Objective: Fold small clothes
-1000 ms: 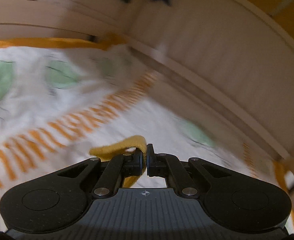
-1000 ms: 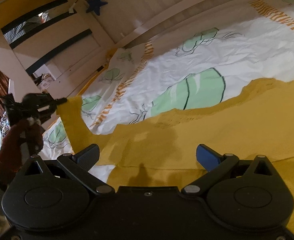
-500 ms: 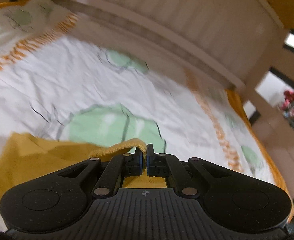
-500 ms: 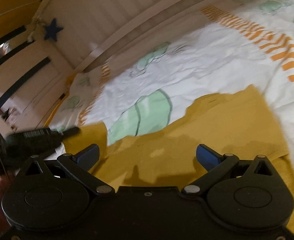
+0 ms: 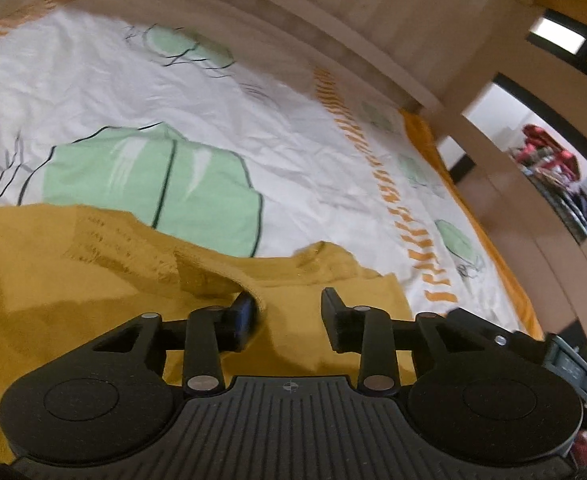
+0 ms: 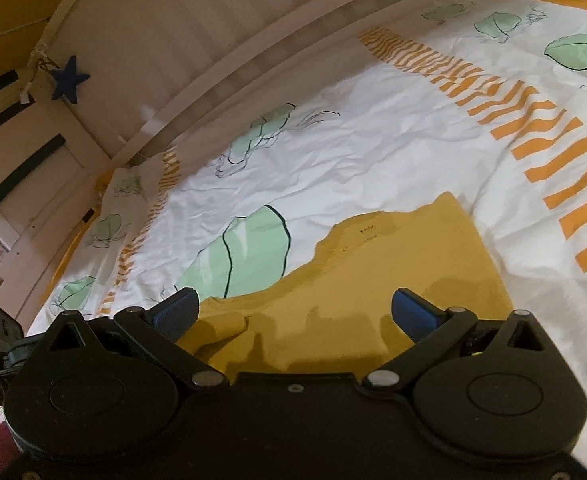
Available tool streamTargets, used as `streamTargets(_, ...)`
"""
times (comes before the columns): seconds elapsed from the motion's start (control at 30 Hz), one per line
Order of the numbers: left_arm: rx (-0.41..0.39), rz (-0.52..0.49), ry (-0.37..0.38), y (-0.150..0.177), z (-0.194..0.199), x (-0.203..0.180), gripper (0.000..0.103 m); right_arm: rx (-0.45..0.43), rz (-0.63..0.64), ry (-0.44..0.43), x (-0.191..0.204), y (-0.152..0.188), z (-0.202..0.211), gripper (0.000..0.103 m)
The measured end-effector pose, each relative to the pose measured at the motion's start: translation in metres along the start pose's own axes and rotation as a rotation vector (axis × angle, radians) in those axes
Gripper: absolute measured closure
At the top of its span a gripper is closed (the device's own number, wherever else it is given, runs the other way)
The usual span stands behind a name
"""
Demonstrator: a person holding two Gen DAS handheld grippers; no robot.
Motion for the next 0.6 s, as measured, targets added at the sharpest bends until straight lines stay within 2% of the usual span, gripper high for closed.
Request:
streamTargets(0.1, 0.019, -0.025, 0.025, 0.004, 0.000, -0.008, 0.057, 0.015, -0.001, -0.004, -0.002, 0.002, -0.003, 0.000)
streamTargets(0.37, 0.054, -0.078, 0.099, 0.017, -0.005, -0.032, 0.050, 0.004, -0.036, 0.023, -0.013, 0.000, 0.001, 0.000)
streamTargets(0.5, 0.000, -0.047, 0.085, 0.007, 0.005, -0.031, 0.049, 0.005, -0.036, 0.023, -0.015, -0.001, 0.001, 0.000)
streamTargets(0.6, -0.066, -0.006, 0.023, -0.008, 0.020, -0.019, 0.048, 0.019, -0.024, 0.011, -0.013, 0.000, -0.001, 0.000)
Point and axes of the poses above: each gripper's, at about its wrist camera, not at the fingertips, and z roughly against the way its jaws point, x to its left, y to its underside, the point moved 10 cm from there along -z, roughly the way its jaws point, and after that the axes turned 14 degrees about z, right-handed, at the moved point
